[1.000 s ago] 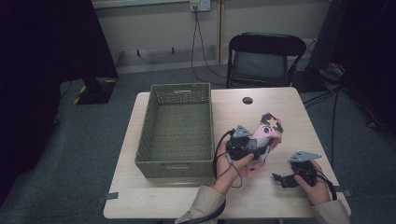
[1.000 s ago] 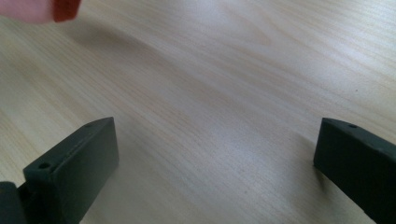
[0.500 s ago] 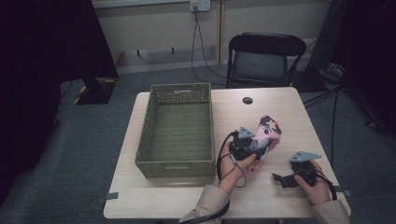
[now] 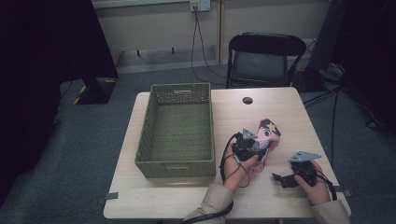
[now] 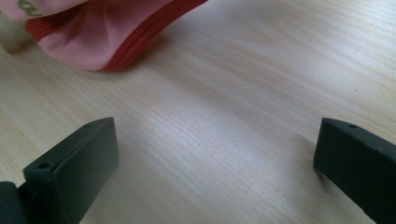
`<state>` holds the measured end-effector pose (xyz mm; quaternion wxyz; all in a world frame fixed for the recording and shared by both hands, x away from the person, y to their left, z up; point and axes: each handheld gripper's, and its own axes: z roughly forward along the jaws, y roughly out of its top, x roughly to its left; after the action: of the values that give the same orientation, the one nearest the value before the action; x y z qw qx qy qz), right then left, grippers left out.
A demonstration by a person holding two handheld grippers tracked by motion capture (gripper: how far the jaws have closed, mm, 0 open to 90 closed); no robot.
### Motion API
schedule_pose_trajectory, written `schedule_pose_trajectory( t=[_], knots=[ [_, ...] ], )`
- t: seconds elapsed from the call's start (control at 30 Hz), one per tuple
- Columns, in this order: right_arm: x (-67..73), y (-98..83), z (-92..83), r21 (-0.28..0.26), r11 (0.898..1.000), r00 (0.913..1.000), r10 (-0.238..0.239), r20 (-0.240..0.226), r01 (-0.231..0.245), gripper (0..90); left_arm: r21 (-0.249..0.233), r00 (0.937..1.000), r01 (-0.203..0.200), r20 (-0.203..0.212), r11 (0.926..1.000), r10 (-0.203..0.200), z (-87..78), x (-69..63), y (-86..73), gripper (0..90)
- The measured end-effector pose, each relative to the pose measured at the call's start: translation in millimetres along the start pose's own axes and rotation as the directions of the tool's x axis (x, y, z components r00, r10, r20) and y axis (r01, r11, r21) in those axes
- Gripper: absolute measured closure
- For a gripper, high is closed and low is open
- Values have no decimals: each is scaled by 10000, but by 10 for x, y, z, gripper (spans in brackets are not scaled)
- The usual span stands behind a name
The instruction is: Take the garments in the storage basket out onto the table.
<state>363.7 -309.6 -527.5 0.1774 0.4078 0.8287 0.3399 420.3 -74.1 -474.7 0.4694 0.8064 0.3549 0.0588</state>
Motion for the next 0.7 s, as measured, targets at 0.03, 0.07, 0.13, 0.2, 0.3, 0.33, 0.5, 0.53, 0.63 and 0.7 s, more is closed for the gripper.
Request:
schedule_pose_trajectory(
  t=[0.03, 0.07, 0.13, 0.2, 0.3, 0.33, 0.5, 0.53, 0.63, 0.7],
  knots=[
    [0, 0, 0, 0, 10000, 10000, 0, -2, 0, 0, 10, 10000, 34, -50, 10000, -34, 9, 10, 1, 539],
    [0, 0, 0, 0, 10000, 10000, 0, -1, 0, 0, 55, 10000, 14, -74, 10000, -14, 20, 24, 4, 540],
    [0, 0, 0, 0, 10000, 10000, 1, -3, -1, 0, 59, 9999, 41, -109, 10000, -41, 26, 30, 4, 539],
    [0, 0, 0, 2, 10000, 10000, 1, -2, -1, 0, 121, 9998, 135, -139, 9998, -134, 54, 45, 4, 539],
    [0, 0, 0, 0, 10000, 10000, -1, -1, 1, 0, 152, 9997, 144, -181, 9998, -141, 83, 45, 9, 539],
    [0, 0, 0, 1, 10000, 10000, 0, -1, 0, 0, 171, 9997, 146, -199, 9997, -143, 93, 44, 11, 539],
    [0, 0, 0, 4, 10000, 10000, -7, 2, 7, 0, 280, 9995, 117, -294, 9995, -109, 117, 68, 20, 538],
    [0, 0, 0, 4, 10000, 10000, -7, 2, 7, 0, 280, 9995, 117, -294, 9995, -109, 117, 68, 20, 538],
    [0, 0, 0, 0, 10000, 10000, -1, -2, 1, 0, 339, 9993, 129, -357, 9993, -117, 137, 80, 30, 537],
    [0, 0, 0, 0, 10000, 10000, -4, -1, 4, 0, 387, 9992, 142, -373, 9991, -128, 161, 89, 36, 536]
  ],
)
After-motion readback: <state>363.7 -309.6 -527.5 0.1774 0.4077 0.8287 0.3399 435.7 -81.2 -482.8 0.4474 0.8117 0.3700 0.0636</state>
